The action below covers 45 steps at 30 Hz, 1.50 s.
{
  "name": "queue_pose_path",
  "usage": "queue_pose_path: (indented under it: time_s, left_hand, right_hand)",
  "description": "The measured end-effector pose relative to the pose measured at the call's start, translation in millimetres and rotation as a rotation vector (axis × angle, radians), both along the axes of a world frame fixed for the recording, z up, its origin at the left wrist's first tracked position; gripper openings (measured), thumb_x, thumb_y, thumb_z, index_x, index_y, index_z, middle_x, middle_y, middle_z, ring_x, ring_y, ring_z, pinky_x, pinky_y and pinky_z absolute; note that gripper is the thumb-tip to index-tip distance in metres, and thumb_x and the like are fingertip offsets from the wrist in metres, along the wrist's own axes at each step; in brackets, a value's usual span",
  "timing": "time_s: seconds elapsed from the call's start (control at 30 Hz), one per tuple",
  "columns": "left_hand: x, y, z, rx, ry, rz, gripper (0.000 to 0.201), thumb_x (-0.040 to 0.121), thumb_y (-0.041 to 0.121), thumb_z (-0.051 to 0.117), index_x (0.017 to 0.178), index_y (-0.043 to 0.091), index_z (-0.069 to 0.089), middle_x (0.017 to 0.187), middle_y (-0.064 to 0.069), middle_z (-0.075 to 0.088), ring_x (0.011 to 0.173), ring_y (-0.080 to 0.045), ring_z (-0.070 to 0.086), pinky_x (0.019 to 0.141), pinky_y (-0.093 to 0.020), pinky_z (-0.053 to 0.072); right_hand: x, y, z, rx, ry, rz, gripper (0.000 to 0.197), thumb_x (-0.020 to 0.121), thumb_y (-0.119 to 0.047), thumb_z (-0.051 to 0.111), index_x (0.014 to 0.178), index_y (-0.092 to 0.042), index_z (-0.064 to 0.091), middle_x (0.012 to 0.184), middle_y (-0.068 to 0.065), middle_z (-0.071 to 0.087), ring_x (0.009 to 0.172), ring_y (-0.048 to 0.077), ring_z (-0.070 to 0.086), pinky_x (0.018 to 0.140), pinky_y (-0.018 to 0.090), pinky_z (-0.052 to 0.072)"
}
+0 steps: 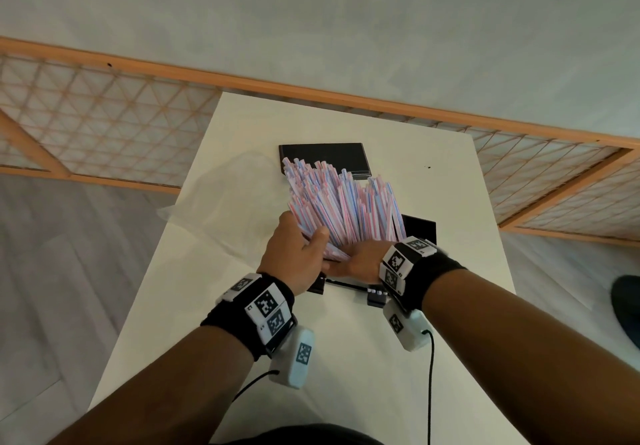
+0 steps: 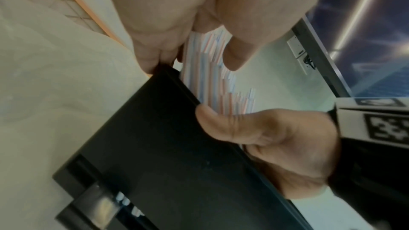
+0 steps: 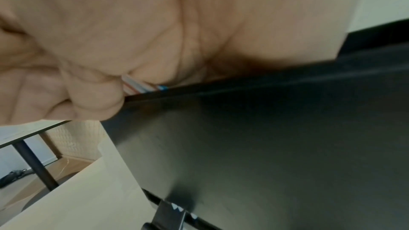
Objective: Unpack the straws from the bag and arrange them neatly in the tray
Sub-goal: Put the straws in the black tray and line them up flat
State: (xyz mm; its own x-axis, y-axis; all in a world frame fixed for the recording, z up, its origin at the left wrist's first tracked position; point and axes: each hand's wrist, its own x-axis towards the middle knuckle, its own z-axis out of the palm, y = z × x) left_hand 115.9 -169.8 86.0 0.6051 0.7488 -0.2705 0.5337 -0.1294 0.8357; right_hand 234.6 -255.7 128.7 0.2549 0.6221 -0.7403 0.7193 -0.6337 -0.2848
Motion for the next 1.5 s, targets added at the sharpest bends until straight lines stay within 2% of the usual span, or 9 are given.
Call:
queue_pose_path:
  time_s: [0.27, 0.37, 0.5, 0.6, 0.8, 0.93, 1.07, 1.27, 1.5]
  left_hand:
    - [7.6, 13.6, 6.0, 0.145, 0.068, -0.019, 0.048, 0.071, 0.064, 0.064, 0.103, 0.028, 0.069, 0.099, 0.008, 0.071, 0.093, -0.014, 0.066, 0.080, -0.029, 0.054]
    - [14.3, 21.4, 17.4, 0.116, 0.098, -0.018, 0.041, 0.073, 0.056, 0.076, 0.102, 0.027, 0.072, 0.094, 0.013, 0.072, 0.085, -0.010, 0.065, 0.068, -0.019, 0.044]
    - [28.2, 26.2, 25.6, 0.133, 0.152, -0.059, 0.043, 0.071, 0.055, 0.078, 0.100, 0.024, 0.073, 0.091, 0.007, 0.071, 0.084, -0.016, 0.062, 0.074, -0.024, 0.046]
    - [35.0, 22.9, 23.8, 0.196, 0.268, -0.131, 0.044, 0.073, 0.057, 0.074, 0.088, 0.015, 0.071, 0.077, 0.002, 0.065, 0.078, -0.023, 0.062, 0.066, -0.027, 0.044]
    - [30.5, 18.2, 27.0, 0.300, 0.121, -0.052, 0.030, 0.088, 0.033, 0.067, 0.070, 0.009, 0.063, 0.068, -0.004, 0.065, 0.070, -0.027, 0.062, 0.064, -0.026, 0.040]
    - [21.6, 20.3, 21.3, 0.303, 0.150, -0.109, 0.039, 0.088, 0.050, 0.065, 0.076, 0.013, 0.065, 0.072, -0.002, 0.066, 0.076, -0.027, 0.065, 0.069, -0.029, 0.047]
    - [11.3, 15.4, 15.4, 0.332, 0.219, -0.105, 0.067, 0.079, 0.074, 0.057, 0.106, 0.013, 0.061, 0.103, -0.008, 0.070, 0.098, -0.033, 0.065, 0.082, -0.041, 0.054]
    - [-1.6, 4.3, 2.5, 0.065, 0.072, 0.110, 0.082, 0.058, 0.067, 0.083, 0.108, 0.017, 0.041, 0.102, 0.002, 0.063, 0.092, -0.026, 0.067, 0.074, -0.042, 0.060]
    - [-2.2, 6.8, -4.7, 0.076, 0.072, 0.106, 0.077, 0.057, 0.057, 0.088, 0.108, 0.021, 0.042, 0.100, 0.001, 0.067, 0.085, -0.027, 0.069, 0.071, -0.048, 0.062]
  right_hand:
    - [1.5, -5.1, -13.7, 0.019, 0.046, -0.057, 0.059, 0.096, -0.063, 0.038, 0.142, -0.026, 0.044, 0.135, 0.009, 0.055, 0.120, 0.028, 0.053, 0.086, 0.025, 0.034]
    - [4.4, -5.4, -21.0, 0.024, 0.031, -0.076, 0.067, 0.091, -0.071, 0.038, 0.141, -0.027, 0.045, 0.137, 0.008, 0.055, 0.119, 0.029, 0.054, 0.090, 0.030, 0.040]
    - [3.8, -8.4, -26.9, 0.063, 0.000, -0.083, 0.071, 0.089, -0.073, 0.038, 0.140, -0.026, 0.044, 0.135, 0.006, 0.056, 0.120, 0.028, 0.055, 0.092, 0.031, 0.041]
    - [3.8, -10.4, -33.4, 0.104, -0.063, -0.057, 0.073, 0.085, -0.079, 0.035, 0.133, -0.026, 0.049, 0.124, 0.004, 0.063, 0.109, 0.027, 0.060, 0.094, 0.038, 0.047]
    - [7.2, -16.1, -32.9, 0.219, -0.084, -0.055, 0.043, 0.091, -0.068, 0.041, 0.097, -0.026, 0.047, 0.090, 0.000, 0.058, 0.084, 0.023, 0.058, 0.080, 0.036, 0.049]
    - [6.8, -19.6, -33.0, 0.238, -0.127, -0.028, 0.046, 0.094, -0.065, 0.038, 0.097, -0.021, 0.050, 0.091, 0.004, 0.061, 0.084, 0.024, 0.058, 0.075, 0.034, 0.046]
    - [4.4, -22.2, -34.4, 0.315, -0.136, -0.020, 0.042, 0.091, -0.060, 0.048, 0.105, -0.020, 0.052, 0.098, 0.004, 0.064, 0.089, 0.026, 0.062, 0.077, 0.034, 0.050]
    - [7.7, -43.8, -26.3, 0.487, -0.114, 0.115, 0.057, 0.089, -0.021, 0.050, 0.144, -0.034, 0.040, 0.126, 0.005, 0.065, 0.113, 0.028, 0.060, 0.093, 0.042, 0.051]
    - [13.5, -67.9, -10.2, 0.880, -0.052, 0.027, 0.039, 0.082, 0.000, 0.051, 0.108, -0.017, 0.074, 0.107, -0.003, 0.074, 0.100, 0.014, 0.069, 0.091, 0.029, 0.054]
